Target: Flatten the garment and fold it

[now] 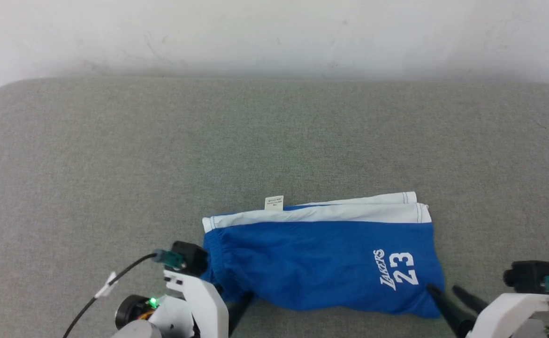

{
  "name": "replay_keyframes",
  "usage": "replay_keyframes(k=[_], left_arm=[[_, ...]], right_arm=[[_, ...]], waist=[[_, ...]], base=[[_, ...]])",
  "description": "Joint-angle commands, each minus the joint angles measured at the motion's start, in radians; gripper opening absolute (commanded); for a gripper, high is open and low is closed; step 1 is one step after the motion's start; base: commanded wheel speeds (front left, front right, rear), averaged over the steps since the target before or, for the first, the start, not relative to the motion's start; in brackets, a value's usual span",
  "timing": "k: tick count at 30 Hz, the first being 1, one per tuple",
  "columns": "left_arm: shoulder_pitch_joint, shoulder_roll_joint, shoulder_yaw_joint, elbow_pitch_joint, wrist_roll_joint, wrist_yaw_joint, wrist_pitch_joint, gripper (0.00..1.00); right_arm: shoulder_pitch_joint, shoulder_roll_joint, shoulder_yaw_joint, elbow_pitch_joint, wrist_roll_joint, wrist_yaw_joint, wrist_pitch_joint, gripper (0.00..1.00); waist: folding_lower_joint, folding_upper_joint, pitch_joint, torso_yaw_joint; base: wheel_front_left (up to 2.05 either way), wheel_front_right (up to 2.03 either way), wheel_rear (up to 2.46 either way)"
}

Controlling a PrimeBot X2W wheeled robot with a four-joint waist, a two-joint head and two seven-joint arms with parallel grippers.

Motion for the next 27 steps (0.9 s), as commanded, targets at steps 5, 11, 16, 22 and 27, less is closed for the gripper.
replay_keyframes(k=[5,11,16,22,27], left_arm=[[0.044,0.004,0.083,-0.08,0.027,0.066,-0.149,1.0],[0.033,-0.002,0.16,-0.156,0.112,0.121,-0.336,1.0],[0.024,-0.037,0.189,-0.13,0.205,0.14,-0.54,1.0],[0.036,-0.065,0.21,-0.051,0.275,0.142,-0.694,1.0],[0.055,-0.091,0.26,-0.011,0.328,0.118,-0.72,1.0]], right_arm=[[-0.003,0.022,-0.064,-0.078,-0.077,-0.001,-0.082,1.0],[-0.039,0.008,-0.079,-0.072,-0.154,-0.001,-0.071,1.0],[-0.085,-0.015,-0.076,-0.012,-0.179,-0.001,-0.025,1.0],[-0.137,-0.033,-0.046,0.087,-0.176,-0.001,0.028,1.0],[-0.192,-0.035,-0.018,0.203,-0.163,-0.001,0.05,1.0]], waist=[[0.0001,0.0,-0.005,0.01],[0.0001,0.0,-0.009,0.038],[0.0001,0.0,-0.008,0.055],[0.0001,0.0,-0.001,0.066],[0.0001,0.0,0.009,0.079]], base=[[0.0,0.0,0.0],[0.0,0.0,0.0],[0.0,0.0,0.0],[0.0,0.0,0.0],[0.0,0.0,0.0]])
